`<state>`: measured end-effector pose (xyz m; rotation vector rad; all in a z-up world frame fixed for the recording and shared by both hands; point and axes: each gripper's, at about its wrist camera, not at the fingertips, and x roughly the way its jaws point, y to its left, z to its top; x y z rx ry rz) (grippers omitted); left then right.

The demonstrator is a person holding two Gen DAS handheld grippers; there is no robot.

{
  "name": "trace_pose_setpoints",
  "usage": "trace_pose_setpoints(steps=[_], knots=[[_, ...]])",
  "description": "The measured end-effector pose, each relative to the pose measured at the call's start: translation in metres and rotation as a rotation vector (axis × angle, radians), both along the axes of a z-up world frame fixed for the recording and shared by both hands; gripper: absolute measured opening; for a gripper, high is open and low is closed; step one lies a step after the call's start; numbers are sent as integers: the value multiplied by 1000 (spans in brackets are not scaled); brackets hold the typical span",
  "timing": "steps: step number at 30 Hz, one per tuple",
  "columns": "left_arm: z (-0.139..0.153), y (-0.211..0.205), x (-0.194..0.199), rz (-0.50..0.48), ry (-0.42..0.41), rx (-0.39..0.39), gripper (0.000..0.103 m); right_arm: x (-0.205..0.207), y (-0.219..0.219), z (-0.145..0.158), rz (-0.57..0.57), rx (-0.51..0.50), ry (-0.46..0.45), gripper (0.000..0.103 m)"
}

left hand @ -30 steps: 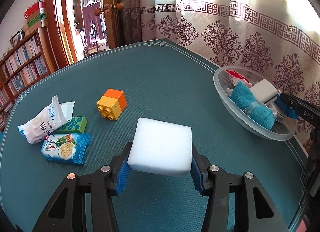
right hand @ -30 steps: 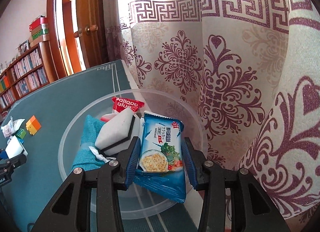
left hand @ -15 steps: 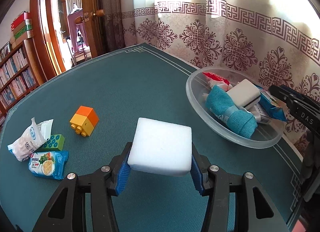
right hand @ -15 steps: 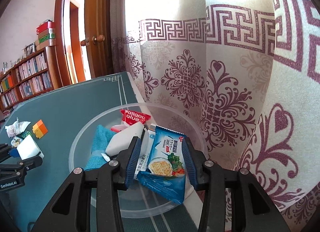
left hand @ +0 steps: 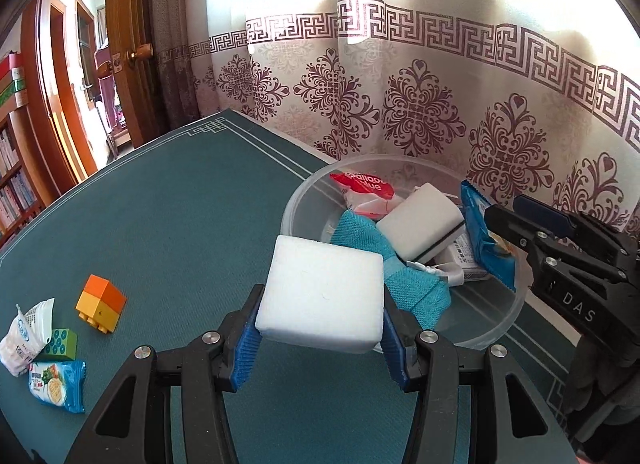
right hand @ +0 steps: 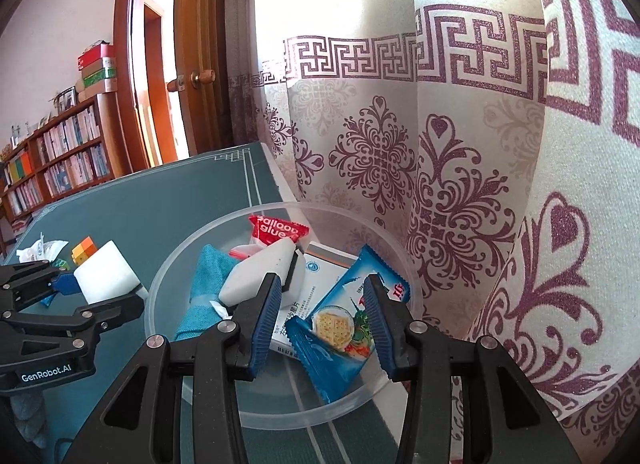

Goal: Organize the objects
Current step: 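Open the right gripper over the bowl to drop the cracker packet while left gripper lowers the sponge in, then withdraw both open grippers from the bowl toward the remaining items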

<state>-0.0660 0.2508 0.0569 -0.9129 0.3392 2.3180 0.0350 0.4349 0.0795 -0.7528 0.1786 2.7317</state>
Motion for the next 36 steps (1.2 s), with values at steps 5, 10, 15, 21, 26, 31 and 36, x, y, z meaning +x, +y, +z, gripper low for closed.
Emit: trace_pose_setpoints(steps=[5,10,15,21,26,31,36], knots=[[-1,14,-8,-32,-23,29,55,1,0,0,4,-10,2,45],[-1,21,-16,-68,-62,103,67,0,-1,0,9,-17,1,45],[-1,9,-19,-37,-40,172,95,0,1,-1,5,-23,-2,45],[-3,-13,-23,19,-68,184,96,-1,-2,-3,9,-22,-7,45],[-4,-28,-18,53,-63,183,96,-1,-3,-4,12,-22,-9,45],[-10,-24,-18,76,-39,121,96,-1,-5,-5,19,-23,-15,45],[-20,-13,-30,131,7,24,96,-1,-7,-5,26,-23,-12,45]])
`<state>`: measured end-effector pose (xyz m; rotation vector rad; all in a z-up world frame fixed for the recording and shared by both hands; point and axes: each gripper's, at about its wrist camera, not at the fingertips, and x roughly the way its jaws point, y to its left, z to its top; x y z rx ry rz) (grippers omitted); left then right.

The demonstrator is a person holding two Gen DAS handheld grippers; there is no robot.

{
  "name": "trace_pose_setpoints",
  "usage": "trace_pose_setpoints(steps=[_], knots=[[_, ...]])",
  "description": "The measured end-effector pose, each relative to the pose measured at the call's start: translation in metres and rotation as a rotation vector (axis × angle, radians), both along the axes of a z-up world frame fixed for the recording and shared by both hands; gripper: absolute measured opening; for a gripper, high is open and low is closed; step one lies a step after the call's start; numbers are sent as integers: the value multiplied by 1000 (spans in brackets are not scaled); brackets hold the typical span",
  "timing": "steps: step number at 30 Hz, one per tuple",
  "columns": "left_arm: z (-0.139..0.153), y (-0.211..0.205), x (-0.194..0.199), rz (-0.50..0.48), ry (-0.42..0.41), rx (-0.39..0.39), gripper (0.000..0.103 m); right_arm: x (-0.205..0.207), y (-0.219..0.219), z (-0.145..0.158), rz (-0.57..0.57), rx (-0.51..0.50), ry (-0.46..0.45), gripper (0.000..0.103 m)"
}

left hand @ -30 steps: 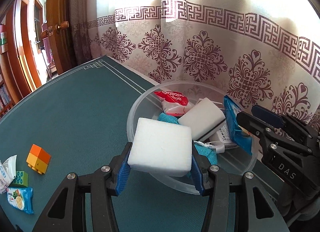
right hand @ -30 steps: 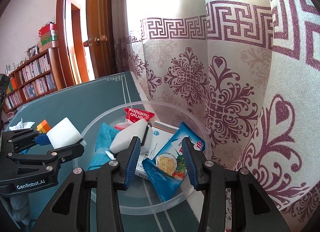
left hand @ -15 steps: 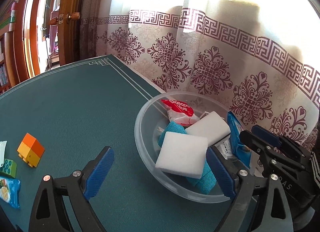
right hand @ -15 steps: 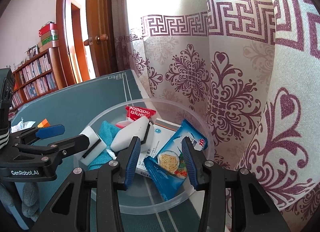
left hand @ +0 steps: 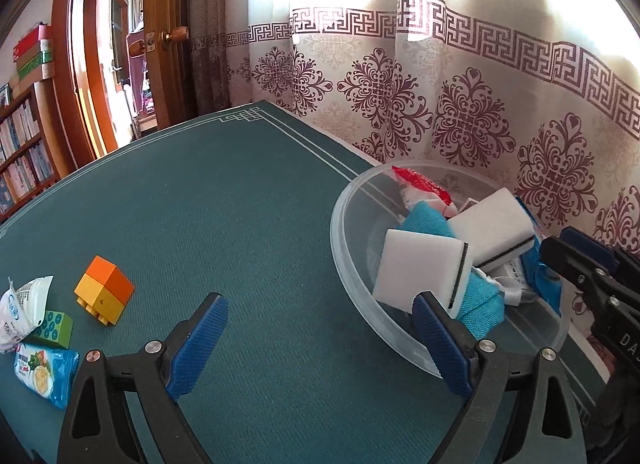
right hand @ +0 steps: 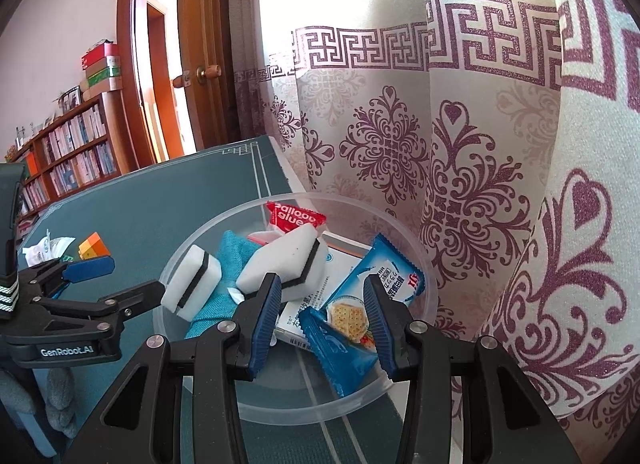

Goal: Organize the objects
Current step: 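Withdraw both open grippers from the bowl toward the remaining items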

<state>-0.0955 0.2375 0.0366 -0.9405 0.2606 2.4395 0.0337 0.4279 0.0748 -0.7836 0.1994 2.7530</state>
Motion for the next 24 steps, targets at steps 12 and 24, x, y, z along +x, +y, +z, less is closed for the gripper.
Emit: trace_pose_setpoints(steps=[12,24], knots=[[2,-9,-3,28,-20,26,97,-2,0,0,1,-2,3,45],[13,-35,12,61,-27,71,102,4,-16,6,29,10,18,46]])
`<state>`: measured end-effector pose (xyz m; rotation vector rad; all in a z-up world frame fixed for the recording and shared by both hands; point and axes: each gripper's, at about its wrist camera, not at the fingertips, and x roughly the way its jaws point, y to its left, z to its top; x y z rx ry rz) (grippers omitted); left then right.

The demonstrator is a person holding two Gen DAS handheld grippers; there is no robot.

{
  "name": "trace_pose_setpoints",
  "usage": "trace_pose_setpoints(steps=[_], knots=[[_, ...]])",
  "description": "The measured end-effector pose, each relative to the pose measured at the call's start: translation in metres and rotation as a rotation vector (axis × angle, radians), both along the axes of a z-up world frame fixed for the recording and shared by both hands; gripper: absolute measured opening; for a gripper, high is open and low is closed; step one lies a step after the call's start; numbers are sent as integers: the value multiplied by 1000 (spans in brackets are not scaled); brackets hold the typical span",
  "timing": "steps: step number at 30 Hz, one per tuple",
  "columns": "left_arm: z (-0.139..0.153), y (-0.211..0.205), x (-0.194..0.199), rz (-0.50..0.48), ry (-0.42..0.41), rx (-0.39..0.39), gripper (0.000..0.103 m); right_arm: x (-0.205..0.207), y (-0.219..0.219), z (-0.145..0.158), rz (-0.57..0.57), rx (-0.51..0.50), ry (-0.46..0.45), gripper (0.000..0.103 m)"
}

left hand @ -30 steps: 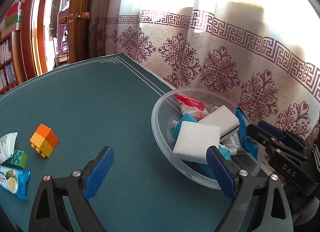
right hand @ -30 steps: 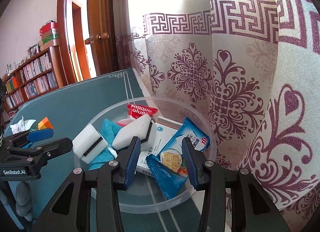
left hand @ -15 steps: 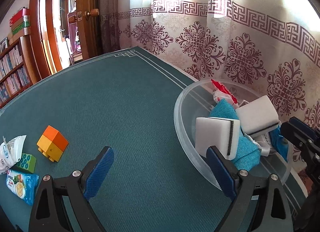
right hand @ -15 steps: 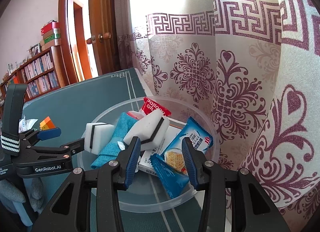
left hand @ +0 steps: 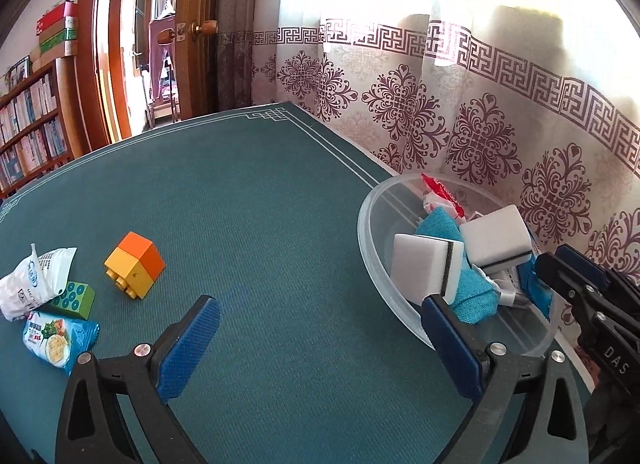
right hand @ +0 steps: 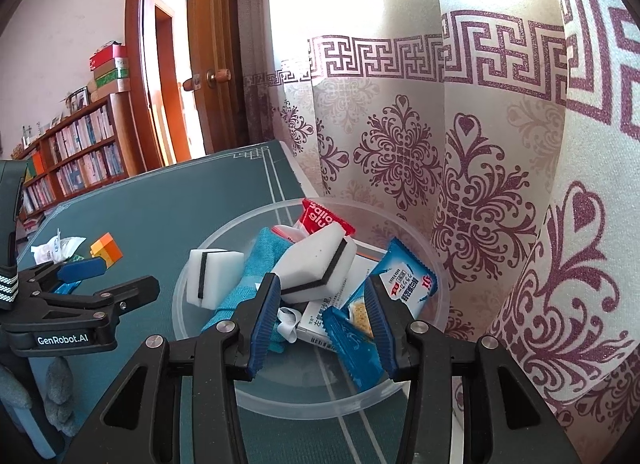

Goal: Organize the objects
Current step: 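Withdraw both open grippers from the bowl toward the remaining items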

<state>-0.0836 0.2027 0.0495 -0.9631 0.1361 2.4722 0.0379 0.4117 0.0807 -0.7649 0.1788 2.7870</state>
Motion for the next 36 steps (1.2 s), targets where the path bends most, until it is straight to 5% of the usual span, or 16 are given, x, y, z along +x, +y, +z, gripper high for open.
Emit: trace_pose_setpoints(steps=[21,36], knots=[[-6,-84,1,141,-13,-24,102,-5,-52,-6,140,31,-22,55],[-17,-170,-17,364,-75,-1,102,-26,-117,-10,300,34,-36,60]])
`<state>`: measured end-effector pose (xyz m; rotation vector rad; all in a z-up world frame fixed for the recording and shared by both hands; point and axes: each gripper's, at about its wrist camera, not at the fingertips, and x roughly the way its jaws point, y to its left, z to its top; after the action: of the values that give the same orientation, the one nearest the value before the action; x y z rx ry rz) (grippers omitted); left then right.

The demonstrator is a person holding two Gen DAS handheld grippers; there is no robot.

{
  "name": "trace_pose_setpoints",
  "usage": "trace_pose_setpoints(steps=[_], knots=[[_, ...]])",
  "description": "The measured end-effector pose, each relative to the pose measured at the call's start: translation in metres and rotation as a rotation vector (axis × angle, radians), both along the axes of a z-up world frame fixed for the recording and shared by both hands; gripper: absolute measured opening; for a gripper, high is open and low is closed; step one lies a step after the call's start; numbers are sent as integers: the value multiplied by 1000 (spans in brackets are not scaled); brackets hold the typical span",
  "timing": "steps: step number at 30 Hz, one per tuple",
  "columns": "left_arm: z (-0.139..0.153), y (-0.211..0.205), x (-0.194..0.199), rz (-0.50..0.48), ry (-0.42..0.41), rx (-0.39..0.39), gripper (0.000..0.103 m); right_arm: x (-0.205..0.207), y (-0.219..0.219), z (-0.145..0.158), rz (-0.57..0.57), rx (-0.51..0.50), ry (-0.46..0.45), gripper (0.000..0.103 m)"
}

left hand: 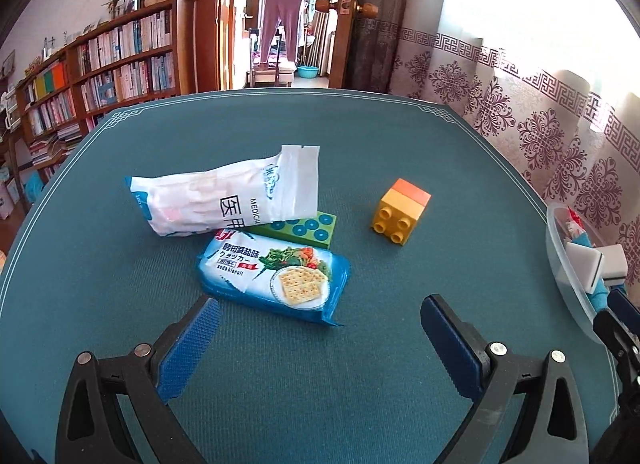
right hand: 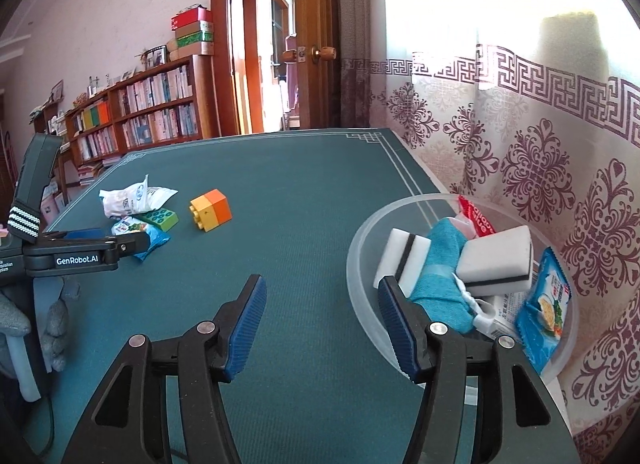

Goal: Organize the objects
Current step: 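Withdraw both open grippers from the bowl toward the remaining items, then lower the left gripper onto the blue soda-cracker packet and grasp it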

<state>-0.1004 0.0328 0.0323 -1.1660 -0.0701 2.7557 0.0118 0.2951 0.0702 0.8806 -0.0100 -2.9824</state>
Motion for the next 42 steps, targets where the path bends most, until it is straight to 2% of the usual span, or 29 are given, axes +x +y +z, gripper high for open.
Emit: trace_pose_setpoints(steps=[7,11,16,24,29,35,38,42], knots=[[-12,-7,-13,59,-46,-22,102,-8,-23,-6,70,-1,-18,60],[-18,-12,-21,84,-88,-9,102,-14,-34,-9,106,0,-30,60],[-20,-20,-24,124,-110,-42,102,-17,-42,-14,144,7,-41,60],[-22,-57,-11,182,-117,-62,102,-16,-39,-16,145,-12,-52,60],[-20,-75,0,237,-130,-48,102,-18,-40,-18,152,-15,-64,60],[-10,-59,3,200,-103,-14,102,-18,-42,-20,153,-12,-66,60],[-5,-47,-4,187,-91,-26,102,-18,-42,-19,153,-12,-66,60],[-9,-42,-25,228,-99,-54,102,-18,-41,-19,152,-13,-65,60]])
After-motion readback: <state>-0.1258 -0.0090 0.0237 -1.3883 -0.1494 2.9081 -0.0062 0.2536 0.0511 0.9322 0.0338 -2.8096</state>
